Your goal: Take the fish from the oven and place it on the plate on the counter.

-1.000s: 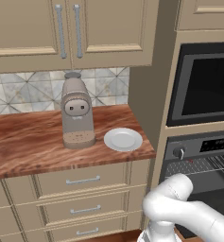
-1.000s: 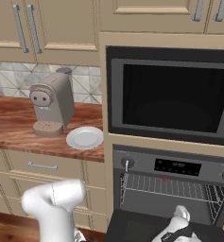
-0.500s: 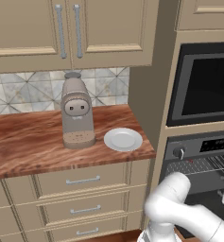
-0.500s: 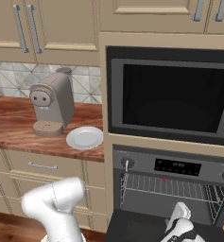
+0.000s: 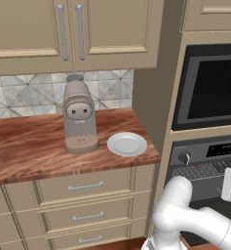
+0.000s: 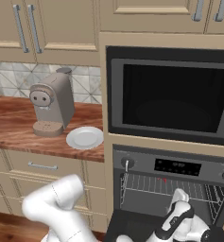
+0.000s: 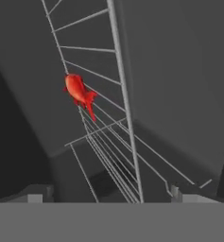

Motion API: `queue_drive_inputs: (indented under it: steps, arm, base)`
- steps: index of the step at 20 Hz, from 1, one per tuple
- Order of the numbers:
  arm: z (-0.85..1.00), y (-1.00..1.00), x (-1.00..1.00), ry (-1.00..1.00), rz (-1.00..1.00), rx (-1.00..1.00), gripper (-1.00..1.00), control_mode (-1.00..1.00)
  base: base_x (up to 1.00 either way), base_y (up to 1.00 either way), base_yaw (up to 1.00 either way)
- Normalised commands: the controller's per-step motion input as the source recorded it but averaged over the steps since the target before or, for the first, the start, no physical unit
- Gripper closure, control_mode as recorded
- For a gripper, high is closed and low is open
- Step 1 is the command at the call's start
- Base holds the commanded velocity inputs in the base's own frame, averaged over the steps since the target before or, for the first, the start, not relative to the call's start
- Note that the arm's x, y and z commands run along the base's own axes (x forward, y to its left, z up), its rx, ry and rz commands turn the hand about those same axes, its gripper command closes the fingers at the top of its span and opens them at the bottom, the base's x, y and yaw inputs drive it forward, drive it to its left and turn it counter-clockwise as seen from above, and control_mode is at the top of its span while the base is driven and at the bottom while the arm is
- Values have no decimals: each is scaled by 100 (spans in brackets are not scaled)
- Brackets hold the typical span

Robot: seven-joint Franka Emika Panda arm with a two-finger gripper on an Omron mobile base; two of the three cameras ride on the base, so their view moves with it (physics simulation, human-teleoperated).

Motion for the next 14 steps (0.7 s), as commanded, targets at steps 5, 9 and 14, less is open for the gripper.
queue_drive_inputs:
  steps: [5, 9, 14]
  arm:
    - [-52, -3, 18, 0, 1, 2, -100, -100]
    - [-53, -21, 18, 0, 5, 13, -100, -100]
    - [-57, -36, 7, -2, 4, 24, -100, -100]
  base:
    - [0, 0, 0]
    - [0, 0, 0]
    - [0, 0, 0]
